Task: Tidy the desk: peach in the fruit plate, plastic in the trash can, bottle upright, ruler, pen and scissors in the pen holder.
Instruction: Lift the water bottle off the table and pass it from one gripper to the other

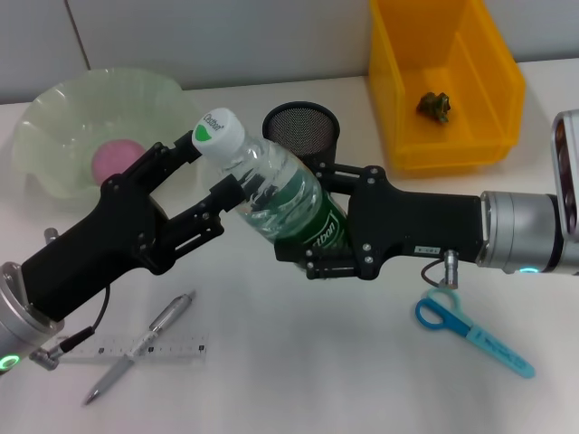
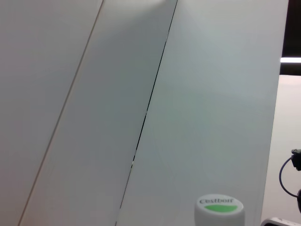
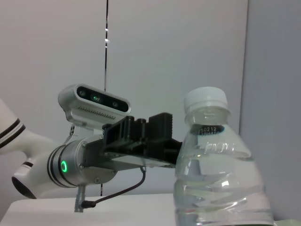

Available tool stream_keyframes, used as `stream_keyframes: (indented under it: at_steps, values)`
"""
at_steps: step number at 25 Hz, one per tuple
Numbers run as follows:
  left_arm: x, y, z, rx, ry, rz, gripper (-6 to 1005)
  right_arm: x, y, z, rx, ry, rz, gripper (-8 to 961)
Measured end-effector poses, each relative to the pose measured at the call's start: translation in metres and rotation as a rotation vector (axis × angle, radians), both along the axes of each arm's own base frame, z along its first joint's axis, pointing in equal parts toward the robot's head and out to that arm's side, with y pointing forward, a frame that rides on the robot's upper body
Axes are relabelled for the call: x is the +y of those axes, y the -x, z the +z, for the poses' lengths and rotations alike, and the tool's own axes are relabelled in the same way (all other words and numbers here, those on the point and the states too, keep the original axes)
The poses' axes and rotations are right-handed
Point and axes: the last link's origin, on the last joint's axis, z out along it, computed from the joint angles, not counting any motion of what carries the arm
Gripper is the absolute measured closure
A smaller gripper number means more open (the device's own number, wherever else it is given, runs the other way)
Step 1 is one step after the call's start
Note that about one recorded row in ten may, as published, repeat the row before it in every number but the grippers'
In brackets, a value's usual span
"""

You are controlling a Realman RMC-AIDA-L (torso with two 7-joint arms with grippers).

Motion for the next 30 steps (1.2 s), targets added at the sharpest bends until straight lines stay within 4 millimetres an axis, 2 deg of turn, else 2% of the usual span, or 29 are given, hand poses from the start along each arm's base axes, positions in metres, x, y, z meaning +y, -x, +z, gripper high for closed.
stream_keyframes:
  at_steps: [18,30]
  values:
    - [0.002,-0.001,0.0,-0.048,0.009,0.028,182,-0.001,0.004,-0.013,-0.011,0.026,0.014,183]
    - [0.002,-0.003,0.0,-0.055,0.019,0.02,189,0.002,0.007,-0.014,-0.002,0.017,0.014,183]
